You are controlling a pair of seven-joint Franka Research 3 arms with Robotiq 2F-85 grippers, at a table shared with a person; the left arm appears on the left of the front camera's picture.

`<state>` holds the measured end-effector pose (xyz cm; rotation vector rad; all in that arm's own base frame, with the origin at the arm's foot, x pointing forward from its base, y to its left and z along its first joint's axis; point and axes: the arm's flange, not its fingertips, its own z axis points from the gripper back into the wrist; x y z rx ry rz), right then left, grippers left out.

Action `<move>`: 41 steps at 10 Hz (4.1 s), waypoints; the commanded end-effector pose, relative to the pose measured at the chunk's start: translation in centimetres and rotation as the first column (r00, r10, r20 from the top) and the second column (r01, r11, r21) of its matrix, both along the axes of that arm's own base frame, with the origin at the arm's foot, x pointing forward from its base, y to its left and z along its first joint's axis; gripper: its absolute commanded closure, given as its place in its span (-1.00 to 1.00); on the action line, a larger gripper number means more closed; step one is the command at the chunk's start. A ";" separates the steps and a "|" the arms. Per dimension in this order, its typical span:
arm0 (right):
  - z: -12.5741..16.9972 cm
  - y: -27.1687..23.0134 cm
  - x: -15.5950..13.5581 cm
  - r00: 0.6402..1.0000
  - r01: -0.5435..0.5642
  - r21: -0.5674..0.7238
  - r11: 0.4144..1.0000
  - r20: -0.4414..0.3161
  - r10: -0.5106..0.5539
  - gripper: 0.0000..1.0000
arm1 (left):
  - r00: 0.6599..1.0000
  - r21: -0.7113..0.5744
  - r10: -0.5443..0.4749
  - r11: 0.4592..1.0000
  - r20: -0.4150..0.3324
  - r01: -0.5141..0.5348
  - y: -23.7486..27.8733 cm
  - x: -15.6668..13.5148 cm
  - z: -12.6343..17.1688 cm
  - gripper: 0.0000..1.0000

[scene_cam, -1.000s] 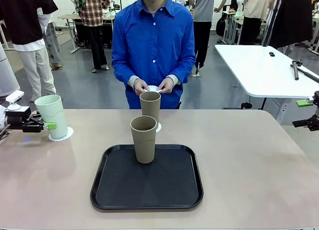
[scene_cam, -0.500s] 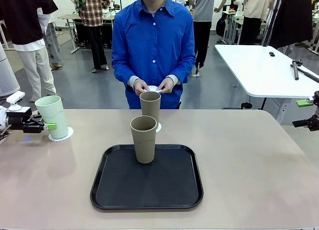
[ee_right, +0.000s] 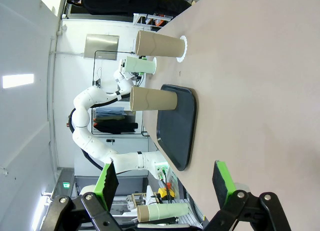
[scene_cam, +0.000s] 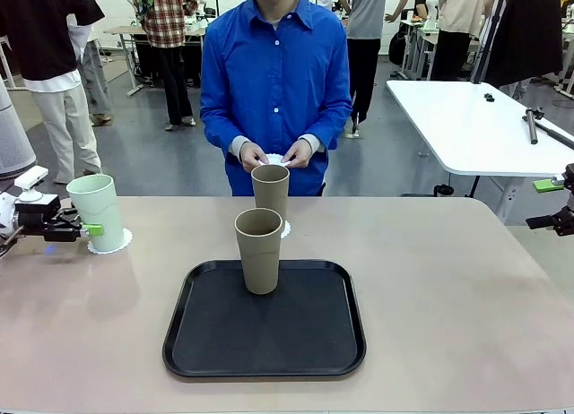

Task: Place coasters on the table and set cups on them.
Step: Take one Reusable plastic cup from the Flat Tray and place it on a coaster set by the human.

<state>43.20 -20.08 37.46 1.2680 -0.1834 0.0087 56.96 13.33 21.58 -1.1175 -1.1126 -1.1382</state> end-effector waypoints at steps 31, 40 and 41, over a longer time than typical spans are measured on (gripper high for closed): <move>0.0 0.0 0.1 1.000 0.004 -0.006 1.000 0.000 -0.004 -1.00 | 0.998 0.034 -0.055 0.998 -0.005 0.055 3.0 0.4 0.1 -1.00; 0.0 0.0 0.1 1.000 0.004 -0.006 1.000 0.000 -0.004 -1.00 | 0.951 0.483 0.300 0.845 -0.070 -0.231 5.5 -6.5 16.4 -1.00; 0.0 0.0 0.1 1.000 0.004 -0.006 1.000 0.000 -0.004 -1.00 | 0.933 0.559 0.348 0.794 -0.095 -0.239 4.5 -7.2 18.2 -1.00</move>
